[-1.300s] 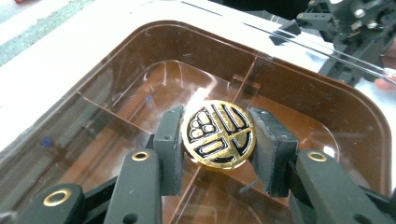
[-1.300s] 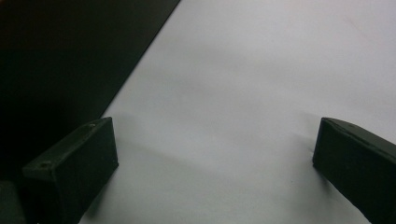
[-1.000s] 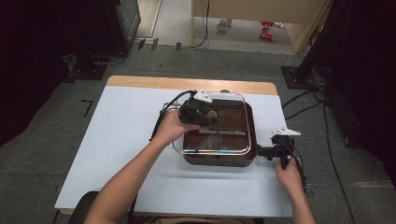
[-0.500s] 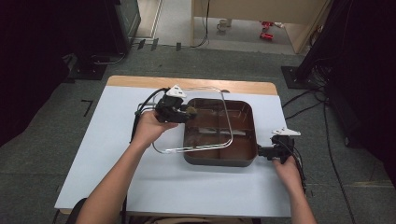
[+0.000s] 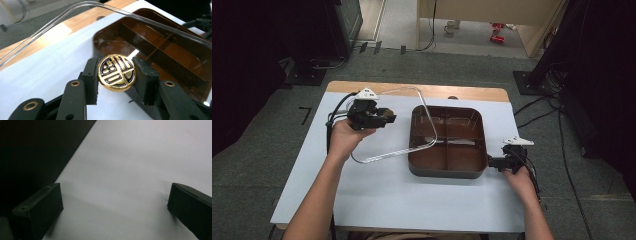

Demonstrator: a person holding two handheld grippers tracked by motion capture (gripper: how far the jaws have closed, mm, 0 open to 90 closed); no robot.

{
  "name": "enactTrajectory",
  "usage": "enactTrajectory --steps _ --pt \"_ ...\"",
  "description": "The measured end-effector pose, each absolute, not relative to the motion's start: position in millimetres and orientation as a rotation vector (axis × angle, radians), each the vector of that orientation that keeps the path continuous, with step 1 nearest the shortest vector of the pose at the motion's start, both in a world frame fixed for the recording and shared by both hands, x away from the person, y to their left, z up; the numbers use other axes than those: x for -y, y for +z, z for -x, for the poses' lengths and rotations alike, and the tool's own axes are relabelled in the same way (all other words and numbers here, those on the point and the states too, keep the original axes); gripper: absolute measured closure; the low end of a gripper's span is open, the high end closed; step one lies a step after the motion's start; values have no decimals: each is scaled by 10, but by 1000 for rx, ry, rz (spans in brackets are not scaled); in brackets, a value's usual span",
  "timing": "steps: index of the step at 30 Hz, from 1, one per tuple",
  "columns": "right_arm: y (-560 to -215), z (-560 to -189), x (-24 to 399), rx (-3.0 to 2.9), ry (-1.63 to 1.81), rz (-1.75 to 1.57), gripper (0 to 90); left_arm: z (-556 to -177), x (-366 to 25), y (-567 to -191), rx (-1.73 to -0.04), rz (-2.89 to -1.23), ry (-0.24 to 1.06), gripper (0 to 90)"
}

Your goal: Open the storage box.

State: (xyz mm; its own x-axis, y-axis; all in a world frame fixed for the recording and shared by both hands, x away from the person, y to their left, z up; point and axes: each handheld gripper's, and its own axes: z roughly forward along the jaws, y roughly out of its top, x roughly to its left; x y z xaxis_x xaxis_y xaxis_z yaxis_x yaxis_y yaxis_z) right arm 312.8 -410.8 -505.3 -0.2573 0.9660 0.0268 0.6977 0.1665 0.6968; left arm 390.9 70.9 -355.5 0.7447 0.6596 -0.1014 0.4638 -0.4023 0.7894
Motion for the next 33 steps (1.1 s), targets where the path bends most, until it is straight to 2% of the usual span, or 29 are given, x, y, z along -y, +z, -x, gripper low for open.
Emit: enactTrajectory --steps 7,20,33 --pt "-5052 -3129 4111 -2027 845 -1570 0 -3986 -1006 -3655 -942 -2046 323 590" --pt "-5052 -3129 4109 -2025 845 -1572 0 -4266 -1495 -4199 -1139 -2032 332 591" --pt "-5052 -3129 4108 -2025 845 -1572 0 -4456 -1639 -4573 -1269 -2044 371 590"
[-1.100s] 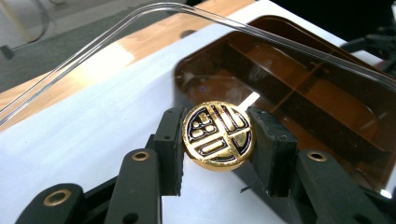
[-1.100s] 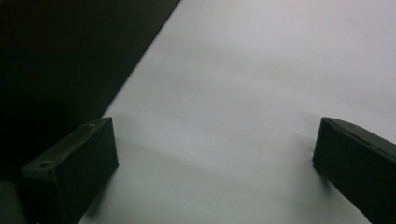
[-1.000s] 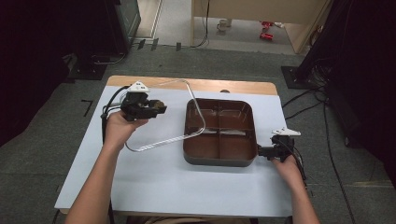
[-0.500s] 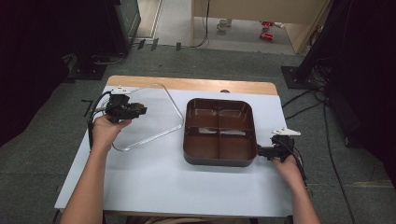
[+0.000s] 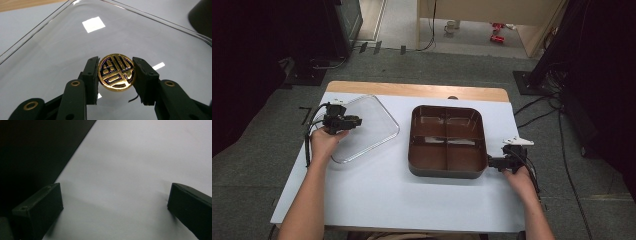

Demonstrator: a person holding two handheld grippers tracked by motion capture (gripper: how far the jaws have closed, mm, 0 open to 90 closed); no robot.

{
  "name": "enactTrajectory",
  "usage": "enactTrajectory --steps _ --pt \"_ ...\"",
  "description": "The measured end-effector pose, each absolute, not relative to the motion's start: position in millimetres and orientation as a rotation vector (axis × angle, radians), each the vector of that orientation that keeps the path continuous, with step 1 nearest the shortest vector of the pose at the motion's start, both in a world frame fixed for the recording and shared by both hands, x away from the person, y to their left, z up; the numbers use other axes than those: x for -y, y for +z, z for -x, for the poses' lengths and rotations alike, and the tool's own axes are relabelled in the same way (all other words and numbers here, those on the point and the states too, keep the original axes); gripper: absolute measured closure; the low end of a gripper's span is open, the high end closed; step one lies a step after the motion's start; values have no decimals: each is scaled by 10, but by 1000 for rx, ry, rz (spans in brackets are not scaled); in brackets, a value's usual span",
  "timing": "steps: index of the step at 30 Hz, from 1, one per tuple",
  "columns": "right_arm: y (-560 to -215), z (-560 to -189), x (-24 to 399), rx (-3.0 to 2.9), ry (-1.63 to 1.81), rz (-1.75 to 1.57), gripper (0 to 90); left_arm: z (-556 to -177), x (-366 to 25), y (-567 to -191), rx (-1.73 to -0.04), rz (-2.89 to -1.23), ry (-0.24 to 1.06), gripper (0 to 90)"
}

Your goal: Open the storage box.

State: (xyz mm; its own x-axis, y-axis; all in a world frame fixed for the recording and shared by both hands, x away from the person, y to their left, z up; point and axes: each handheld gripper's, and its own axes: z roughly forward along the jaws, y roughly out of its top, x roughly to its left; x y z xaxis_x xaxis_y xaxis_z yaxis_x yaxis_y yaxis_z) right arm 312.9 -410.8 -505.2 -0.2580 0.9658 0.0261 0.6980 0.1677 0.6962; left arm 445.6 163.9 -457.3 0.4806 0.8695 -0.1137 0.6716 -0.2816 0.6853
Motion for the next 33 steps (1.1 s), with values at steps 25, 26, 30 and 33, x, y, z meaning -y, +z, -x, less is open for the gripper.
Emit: enactTrajectory --steps 25,26,30,33 --pt "-5052 -3128 4107 -2025 844 -1572 0 -4455 -1609 -4617 -1277 -2076 376 421" --pt "-5052 -3128 4107 -2025 844 -1572 0 -4455 -1609 -4617 -1277 -2076 376 411" --pt "-5052 -3128 4107 -2025 844 -1572 0 -4401 -1620 -4499 -1259 -2049 386 399" --pt "-5052 -3128 4108 -2025 844 -1572 0 -4362 -1615 -4417 -1245 -2032 384 393"
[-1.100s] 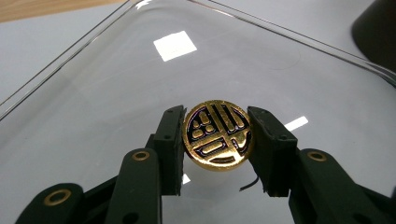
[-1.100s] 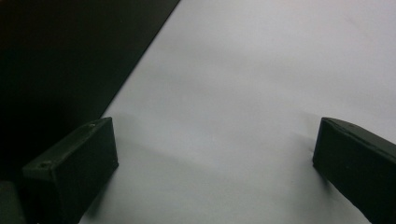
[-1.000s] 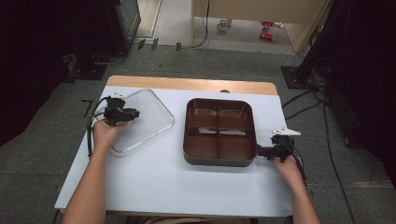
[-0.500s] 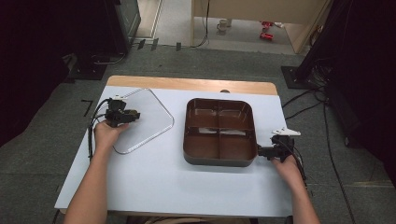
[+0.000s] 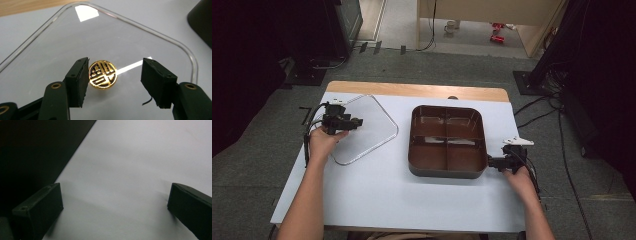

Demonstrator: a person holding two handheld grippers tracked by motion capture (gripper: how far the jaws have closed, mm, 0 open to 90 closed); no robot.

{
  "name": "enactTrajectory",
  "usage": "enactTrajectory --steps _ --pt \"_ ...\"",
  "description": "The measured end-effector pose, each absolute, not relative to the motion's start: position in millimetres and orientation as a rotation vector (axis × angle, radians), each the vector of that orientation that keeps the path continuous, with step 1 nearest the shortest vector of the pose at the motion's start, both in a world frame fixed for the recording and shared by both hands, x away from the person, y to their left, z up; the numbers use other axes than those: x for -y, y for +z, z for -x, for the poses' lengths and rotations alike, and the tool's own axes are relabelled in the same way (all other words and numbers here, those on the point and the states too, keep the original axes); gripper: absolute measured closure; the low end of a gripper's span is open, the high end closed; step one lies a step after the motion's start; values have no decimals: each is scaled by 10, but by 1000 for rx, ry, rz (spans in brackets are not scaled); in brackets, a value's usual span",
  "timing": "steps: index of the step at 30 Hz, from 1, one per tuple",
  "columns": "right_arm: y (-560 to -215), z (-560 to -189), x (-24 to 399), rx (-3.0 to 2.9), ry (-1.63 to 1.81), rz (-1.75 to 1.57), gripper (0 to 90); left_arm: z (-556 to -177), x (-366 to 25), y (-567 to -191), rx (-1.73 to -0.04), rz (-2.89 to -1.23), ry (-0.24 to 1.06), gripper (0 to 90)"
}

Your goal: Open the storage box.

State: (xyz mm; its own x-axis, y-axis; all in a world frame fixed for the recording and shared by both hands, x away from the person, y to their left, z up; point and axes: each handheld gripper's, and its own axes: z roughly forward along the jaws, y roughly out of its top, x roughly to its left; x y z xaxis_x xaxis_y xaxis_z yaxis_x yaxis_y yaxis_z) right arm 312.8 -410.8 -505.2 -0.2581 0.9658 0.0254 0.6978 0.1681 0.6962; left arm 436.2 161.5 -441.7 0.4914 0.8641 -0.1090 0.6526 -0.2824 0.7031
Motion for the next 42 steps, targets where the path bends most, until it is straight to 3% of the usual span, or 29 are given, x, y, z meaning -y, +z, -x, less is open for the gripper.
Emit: enactTrajectory --steps 17,42 --pt "-5052 -3128 4107 -2025 845 -1571 0 -4083 -1412 -4159 -1147 -2008 355 322" --pt "-5052 -3128 4107 -2025 845 -1572 0 -3577 -869 -4340 -936 -2103 298 224"
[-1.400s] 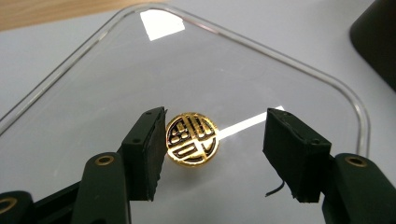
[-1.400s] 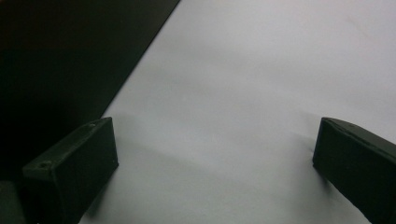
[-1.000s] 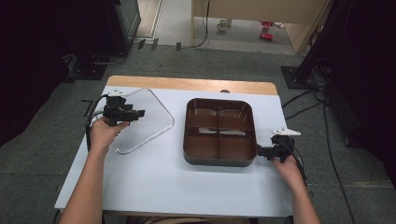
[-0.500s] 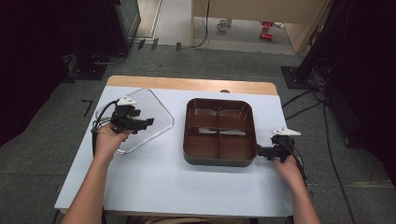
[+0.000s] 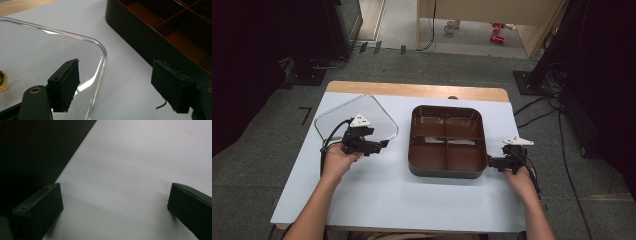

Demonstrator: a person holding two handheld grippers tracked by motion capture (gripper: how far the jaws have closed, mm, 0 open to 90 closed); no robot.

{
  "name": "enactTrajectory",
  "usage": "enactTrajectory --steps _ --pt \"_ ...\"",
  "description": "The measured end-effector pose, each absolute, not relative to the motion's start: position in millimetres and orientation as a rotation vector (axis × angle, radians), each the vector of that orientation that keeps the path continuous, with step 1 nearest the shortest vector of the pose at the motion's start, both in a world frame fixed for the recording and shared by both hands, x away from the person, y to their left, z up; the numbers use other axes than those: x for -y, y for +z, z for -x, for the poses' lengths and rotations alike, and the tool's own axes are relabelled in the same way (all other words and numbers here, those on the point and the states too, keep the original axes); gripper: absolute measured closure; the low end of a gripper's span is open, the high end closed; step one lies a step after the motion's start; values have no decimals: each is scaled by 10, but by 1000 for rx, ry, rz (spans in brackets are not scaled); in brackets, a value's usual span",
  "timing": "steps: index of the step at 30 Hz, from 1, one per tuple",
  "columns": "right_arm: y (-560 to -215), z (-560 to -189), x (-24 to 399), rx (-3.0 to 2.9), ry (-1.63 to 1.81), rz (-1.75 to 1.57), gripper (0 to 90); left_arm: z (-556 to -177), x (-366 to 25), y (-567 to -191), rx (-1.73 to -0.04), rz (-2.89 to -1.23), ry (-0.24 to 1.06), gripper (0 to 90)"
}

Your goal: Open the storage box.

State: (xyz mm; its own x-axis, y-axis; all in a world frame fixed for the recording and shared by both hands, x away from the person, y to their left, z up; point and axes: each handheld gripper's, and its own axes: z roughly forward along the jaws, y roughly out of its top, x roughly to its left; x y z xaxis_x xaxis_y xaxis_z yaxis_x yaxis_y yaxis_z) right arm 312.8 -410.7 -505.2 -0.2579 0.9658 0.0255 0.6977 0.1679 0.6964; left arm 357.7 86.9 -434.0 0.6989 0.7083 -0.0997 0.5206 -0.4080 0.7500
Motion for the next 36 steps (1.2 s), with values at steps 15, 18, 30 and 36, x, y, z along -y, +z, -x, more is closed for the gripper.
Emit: enactTrajectory --steps 15,18,30,36 --pt "-5052 -3128 4107 -2025 844 -1572 0 -3303 -642 -4572 -855 -2147 288 211" --pt "-5052 -3128 4107 -2025 844 -1572 0 -3265 -571 -4631 -830 -2173 280 212" --pt "-5052 -3128 4106 -2025 844 -1572 0 -3217 -343 -4800 -763 -2276 246 213" --pt "-5052 -3128 4107 -2025 844 -1572 0 -3220 -287 -4865 -760 -2309 239 217"
